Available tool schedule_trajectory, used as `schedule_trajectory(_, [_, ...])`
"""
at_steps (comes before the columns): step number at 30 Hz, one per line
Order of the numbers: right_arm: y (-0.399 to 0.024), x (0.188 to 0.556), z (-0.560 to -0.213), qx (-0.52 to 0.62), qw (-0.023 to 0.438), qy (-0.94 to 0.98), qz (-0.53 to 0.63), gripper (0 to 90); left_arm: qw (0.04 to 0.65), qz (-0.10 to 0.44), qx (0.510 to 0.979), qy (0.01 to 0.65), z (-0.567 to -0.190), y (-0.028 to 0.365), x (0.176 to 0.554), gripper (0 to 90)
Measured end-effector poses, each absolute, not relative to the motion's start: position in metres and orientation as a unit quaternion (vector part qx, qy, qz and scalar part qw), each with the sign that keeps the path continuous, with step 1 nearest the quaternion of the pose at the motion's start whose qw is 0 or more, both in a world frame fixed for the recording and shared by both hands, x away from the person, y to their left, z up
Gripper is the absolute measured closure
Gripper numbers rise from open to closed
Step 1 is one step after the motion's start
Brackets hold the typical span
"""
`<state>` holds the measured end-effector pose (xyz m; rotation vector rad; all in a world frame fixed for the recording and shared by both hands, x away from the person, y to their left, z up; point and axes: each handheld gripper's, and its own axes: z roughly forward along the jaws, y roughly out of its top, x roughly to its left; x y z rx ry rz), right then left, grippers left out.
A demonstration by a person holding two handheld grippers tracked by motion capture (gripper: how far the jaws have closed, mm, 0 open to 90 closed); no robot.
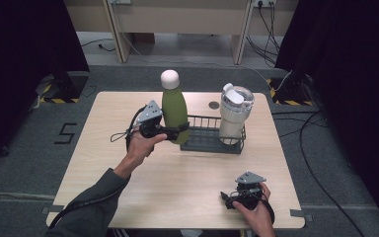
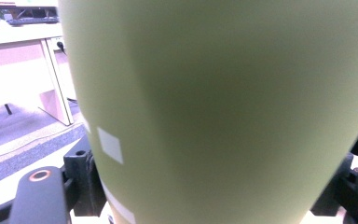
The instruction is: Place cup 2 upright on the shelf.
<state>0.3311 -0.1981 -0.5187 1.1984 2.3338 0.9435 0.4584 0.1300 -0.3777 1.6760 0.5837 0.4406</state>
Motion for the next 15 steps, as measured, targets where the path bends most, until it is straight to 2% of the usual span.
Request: schedule_trajectory(15, [-0.198, 0.331, -0.519, 0.423, 0.176, 0.824, 0.333, 1.2, 0.608, 0.196, 0.725, 0.257, -0.376, 0.11, 0.478, 20.2])
